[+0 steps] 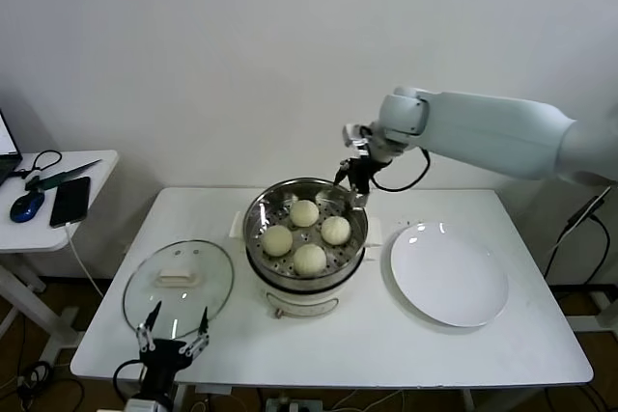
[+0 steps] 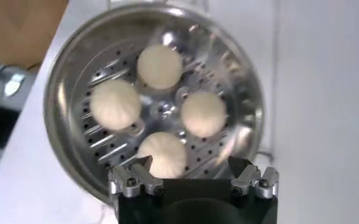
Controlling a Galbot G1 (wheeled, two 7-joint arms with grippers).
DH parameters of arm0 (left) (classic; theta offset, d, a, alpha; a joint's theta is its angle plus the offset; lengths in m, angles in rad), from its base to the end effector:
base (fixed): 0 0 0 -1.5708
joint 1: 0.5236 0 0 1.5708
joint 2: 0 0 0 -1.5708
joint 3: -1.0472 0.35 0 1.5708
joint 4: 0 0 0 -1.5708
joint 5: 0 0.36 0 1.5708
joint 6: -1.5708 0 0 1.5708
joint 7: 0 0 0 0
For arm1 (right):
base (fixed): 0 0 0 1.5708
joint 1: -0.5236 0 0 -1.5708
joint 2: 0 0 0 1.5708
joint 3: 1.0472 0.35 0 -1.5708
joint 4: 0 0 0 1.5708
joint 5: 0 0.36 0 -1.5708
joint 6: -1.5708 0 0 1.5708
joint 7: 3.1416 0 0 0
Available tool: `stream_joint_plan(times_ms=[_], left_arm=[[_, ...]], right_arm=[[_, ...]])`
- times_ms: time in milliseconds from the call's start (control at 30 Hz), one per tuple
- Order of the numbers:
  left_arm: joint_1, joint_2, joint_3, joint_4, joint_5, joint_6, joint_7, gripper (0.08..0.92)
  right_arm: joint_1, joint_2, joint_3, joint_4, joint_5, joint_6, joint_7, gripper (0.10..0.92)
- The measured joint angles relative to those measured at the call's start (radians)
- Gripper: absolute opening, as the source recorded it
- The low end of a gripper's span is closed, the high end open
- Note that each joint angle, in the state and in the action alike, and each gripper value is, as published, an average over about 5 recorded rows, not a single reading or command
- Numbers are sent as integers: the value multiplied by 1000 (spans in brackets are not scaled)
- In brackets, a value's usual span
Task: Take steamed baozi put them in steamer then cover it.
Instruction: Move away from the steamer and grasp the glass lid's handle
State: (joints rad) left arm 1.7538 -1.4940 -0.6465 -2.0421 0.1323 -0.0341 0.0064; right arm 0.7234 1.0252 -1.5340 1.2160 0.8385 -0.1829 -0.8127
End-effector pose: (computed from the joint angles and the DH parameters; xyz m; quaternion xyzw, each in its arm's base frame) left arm 0.1233 0.0535 -0.3458 0.0167 -0.9861 -0.1313 0.1001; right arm 0.5811 0.0085 -0.0435 0.5632 -0.6300 0.4680 0.2585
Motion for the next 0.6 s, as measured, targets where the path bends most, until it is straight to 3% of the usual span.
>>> stream_joint_plan(times_ms=[233,600], left_arm=[[-4,-9,-10,5,16,-12,-7,823],[-27,-20,-26,-6,70,-13,-11,823]], right_arm=[[-148,-178,155,87,17,144,200,823],[-627,-378,653,225,-6,258,446,823]])
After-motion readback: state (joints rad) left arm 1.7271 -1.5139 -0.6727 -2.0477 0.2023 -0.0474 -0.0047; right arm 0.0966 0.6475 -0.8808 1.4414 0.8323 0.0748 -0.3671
